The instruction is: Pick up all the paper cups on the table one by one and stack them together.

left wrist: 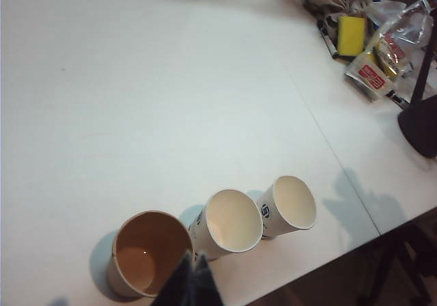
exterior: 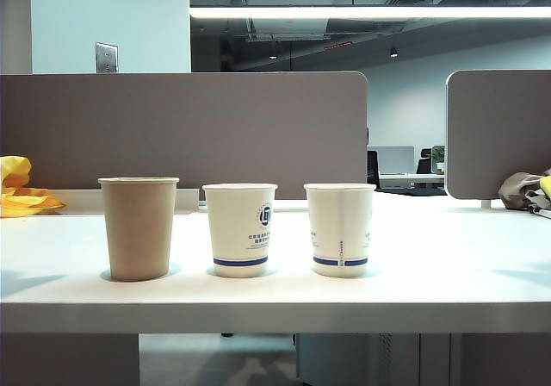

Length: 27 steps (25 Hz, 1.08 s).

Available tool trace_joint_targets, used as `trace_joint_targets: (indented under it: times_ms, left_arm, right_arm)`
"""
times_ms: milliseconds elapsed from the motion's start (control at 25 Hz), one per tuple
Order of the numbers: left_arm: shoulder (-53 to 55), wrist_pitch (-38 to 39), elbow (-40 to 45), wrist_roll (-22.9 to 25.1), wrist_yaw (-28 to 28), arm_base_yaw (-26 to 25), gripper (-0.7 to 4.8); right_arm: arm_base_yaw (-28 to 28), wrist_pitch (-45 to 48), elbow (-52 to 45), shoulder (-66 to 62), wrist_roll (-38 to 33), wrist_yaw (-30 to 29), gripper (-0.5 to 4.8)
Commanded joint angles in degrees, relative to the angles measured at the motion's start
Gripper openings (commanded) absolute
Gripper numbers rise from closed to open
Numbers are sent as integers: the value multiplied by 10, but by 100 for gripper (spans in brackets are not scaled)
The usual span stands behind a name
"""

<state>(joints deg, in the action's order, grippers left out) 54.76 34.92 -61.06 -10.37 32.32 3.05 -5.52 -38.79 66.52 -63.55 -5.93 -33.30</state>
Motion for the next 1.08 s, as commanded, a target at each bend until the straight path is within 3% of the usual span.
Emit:
trace_joint_targets:
  times_ms: [40, 200, 361, 441, 1082]
  left_arm:
    - [25, -11, -3, -6, 15, -1, -6]
    - [22, 1, -3, -9, 29, -1, -6]
    - [23, 14, -3, -9, 52, -1, -6]
    - [23, 43, -3, -7, 52, -1, -6]
    - [23, 83, -3, -6, 80, -1, -6]
  right_arm:
    - [-64, 2, 41, -111, 5, -6, 0]
    - [-150, -19, 71, -223, 21, 75, 119]
    - [-180, -20, 81, -259, 47, 130, 120]
    - [-183, -21, 93, -262, 47, 172, 203]
    - [-182, -32, 102, -318, 52, 212, 203]
